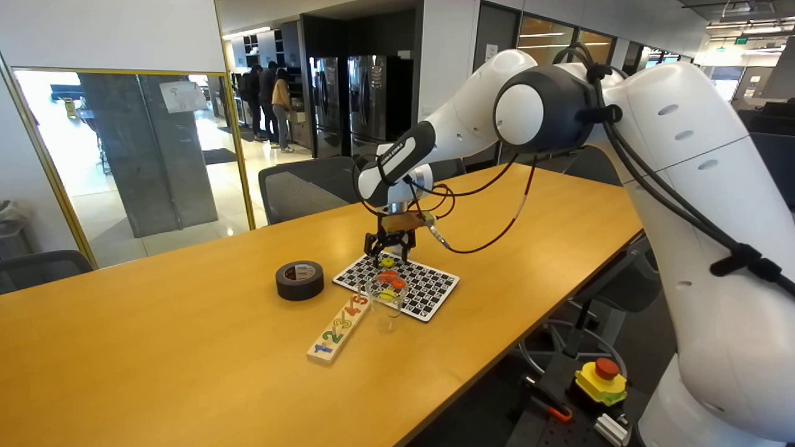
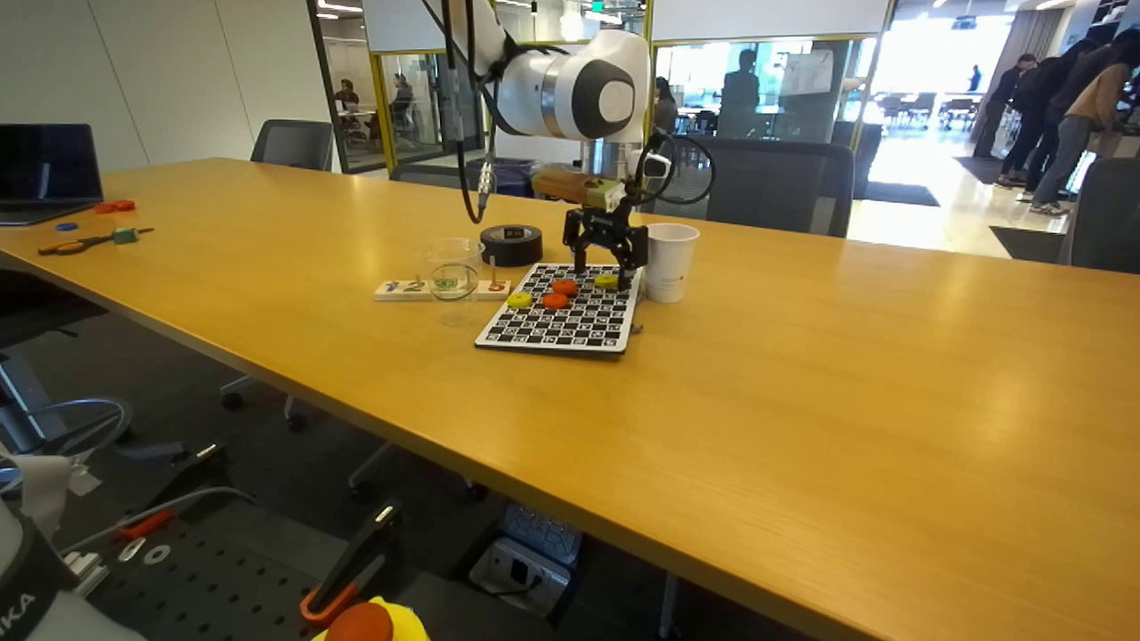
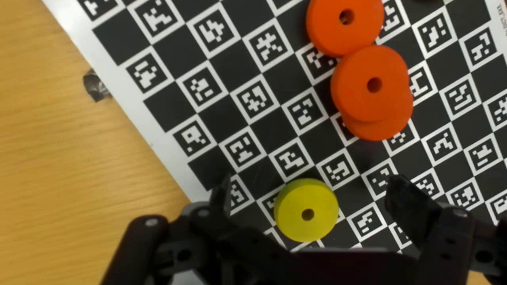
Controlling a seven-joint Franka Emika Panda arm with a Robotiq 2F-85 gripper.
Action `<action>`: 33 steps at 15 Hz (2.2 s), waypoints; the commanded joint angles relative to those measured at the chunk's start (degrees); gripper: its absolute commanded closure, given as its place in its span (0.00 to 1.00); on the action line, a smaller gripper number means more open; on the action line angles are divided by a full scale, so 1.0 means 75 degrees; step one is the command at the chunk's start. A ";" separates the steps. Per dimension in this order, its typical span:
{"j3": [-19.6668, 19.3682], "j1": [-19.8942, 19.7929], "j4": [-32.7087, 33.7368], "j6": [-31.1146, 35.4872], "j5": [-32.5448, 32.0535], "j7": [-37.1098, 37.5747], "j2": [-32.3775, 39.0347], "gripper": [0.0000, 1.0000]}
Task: Put an orange block in the white cup then a yellow block in the clear cup, then put two orange blocks in the white cup then a yellow block in the clear cup and lastly the orange block in the white cup
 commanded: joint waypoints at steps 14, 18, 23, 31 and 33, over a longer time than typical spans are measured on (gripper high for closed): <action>-0.0291 0.0287 0.0165 0.0310 -0.0251 0.0682 0.0139 0.00; -0.0284 0.0275 0.0178 0.0323 -0.0241 0.0667 0.0151 0.25; -0.0280 0.0259 0.0224 0.0285 -0.0217 0.0671 0.0146 0.58; -0.0298 0.0411 -0.0158 0.0203 -0.0279 0.0781 -0.0381 0.77; -0.0285 0.0505 -0.0546 0.0319 -0.0274 0.0845 -0.0794 0.77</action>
